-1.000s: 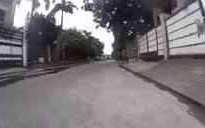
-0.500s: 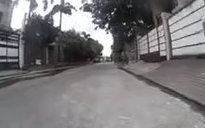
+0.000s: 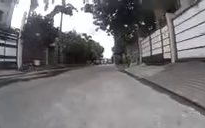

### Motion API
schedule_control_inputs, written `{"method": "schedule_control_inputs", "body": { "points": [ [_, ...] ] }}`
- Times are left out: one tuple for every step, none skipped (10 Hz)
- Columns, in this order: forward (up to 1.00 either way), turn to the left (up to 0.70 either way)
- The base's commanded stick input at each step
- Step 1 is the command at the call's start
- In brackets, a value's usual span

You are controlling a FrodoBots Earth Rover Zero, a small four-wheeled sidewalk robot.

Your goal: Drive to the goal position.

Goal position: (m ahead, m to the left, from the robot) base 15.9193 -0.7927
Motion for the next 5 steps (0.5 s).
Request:
{"method": "schedule_control_inputs", "body": {
  "points": [
    [0.7, 0.0],
    [0.7, 0.0],
    [0.7, 0.0],
    [0.7, 0.0],
    [0.7, 0.0]
  ]
}}
